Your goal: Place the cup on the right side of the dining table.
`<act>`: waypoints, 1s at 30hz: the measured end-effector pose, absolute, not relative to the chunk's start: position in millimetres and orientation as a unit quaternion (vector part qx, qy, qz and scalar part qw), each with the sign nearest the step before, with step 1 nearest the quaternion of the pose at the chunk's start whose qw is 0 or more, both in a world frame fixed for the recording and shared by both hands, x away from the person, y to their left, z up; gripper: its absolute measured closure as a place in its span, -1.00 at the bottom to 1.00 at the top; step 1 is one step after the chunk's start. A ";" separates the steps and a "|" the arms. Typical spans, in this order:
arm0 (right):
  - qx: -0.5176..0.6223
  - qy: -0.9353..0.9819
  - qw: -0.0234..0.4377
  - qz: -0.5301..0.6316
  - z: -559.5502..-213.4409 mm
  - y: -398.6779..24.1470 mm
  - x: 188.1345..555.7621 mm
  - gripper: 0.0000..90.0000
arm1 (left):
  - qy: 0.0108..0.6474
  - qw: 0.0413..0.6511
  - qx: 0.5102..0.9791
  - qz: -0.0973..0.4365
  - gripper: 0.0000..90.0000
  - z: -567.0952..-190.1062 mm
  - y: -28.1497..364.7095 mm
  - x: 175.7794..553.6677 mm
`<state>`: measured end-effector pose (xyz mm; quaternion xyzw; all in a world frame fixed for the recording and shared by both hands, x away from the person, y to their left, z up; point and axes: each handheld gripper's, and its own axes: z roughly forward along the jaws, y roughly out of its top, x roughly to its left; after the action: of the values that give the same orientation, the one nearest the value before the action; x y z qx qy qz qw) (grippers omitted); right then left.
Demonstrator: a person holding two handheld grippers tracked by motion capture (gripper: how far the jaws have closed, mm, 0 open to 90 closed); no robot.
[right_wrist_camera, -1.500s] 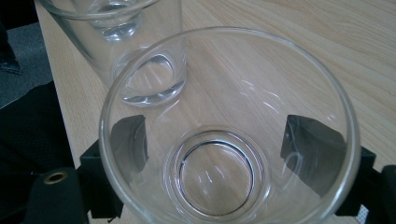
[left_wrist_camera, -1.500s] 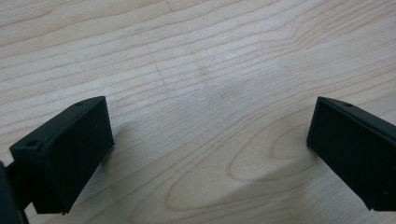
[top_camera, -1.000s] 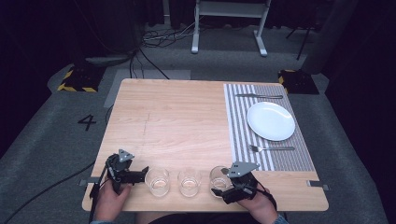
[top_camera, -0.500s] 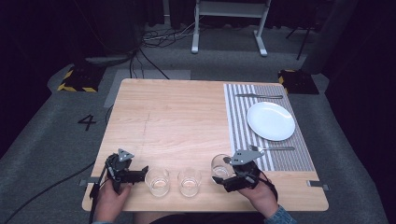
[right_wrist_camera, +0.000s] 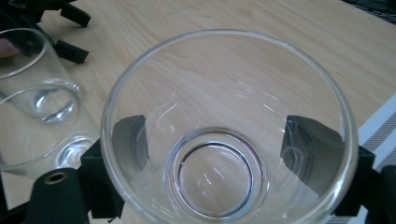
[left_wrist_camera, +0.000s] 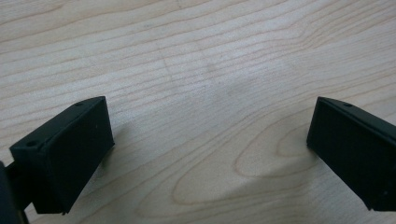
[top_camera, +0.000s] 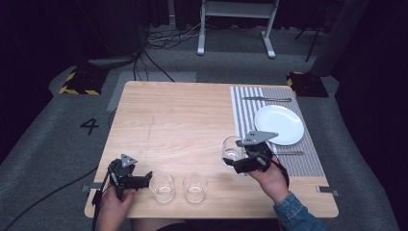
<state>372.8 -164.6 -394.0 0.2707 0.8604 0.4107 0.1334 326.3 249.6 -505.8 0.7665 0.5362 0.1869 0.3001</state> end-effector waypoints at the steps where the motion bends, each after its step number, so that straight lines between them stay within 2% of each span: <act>1: 0.274 0.859 0.135 0.410 -391.5 -165.3 376.4 -0.55 | 0.536 0.300 0.766 0.187 -0.99 -505.9 249.5 326.3; 30: 0.353 0.838 0.177 0.377 -351.4 -176.1 496.0 -0.55 | 0.544 0.299 0.760 0.190 -0.98 -506.0 248.4 326.3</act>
<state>496.0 -176.1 -351.4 0.3526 0.8378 0.3773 0.1770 326.3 248.4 -506.0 0.7604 0.5441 0.1899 0.2995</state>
